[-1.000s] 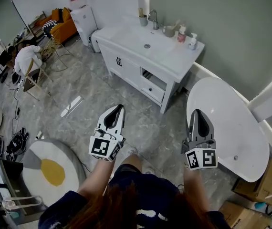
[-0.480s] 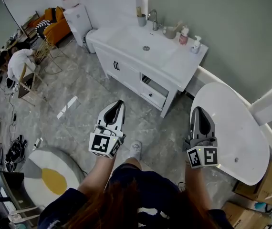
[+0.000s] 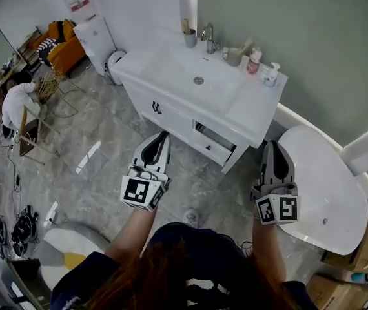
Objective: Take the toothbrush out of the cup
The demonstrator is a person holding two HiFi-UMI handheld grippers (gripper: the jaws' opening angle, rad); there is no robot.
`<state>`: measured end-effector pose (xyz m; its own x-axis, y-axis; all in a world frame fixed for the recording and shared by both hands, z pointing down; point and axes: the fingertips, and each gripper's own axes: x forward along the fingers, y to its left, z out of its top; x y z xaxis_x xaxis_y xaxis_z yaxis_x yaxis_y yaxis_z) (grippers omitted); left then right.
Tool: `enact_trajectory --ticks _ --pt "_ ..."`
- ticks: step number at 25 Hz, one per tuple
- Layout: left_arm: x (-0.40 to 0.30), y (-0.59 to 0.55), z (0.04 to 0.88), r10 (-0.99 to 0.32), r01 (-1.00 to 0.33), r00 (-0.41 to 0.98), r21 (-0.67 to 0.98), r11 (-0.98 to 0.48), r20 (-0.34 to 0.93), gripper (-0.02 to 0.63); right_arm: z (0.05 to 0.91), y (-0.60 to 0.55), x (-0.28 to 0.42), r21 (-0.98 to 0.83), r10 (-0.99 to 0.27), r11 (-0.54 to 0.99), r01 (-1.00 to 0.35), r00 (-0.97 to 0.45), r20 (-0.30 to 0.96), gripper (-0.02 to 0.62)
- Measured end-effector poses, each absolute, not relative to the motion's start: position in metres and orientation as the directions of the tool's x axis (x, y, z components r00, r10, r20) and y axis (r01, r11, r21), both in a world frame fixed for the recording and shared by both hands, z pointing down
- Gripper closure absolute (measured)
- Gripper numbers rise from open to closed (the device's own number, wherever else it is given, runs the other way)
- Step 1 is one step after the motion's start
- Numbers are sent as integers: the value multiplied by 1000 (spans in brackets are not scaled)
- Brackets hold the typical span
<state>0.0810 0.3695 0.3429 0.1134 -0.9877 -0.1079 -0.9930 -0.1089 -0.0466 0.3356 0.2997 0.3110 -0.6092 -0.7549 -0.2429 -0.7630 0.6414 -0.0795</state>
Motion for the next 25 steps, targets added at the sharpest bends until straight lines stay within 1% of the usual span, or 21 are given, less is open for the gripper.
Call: enact_trajectory --ticks 5,12,17,25 --pt "45 341 343 -987 -992 122 -44 -117 -103 571 312 275 304 -80 -768 625 -777 -593 -241 580" --pt "24 309 367 -988 -991 135 -8 -135 -79 571 326 237 284 -86 -785 610 -788 -586 -202 580" --pt "4 280 380 -992 -994 108 -1 -108 -58 571 338 193 267 -101 -781 619 -779 -595 -190 581" --pt "-35 196 369 -997 -999 36 -3 -36 -74 571 331 90 222 -105 -732 676 -729 -650 -203 580"
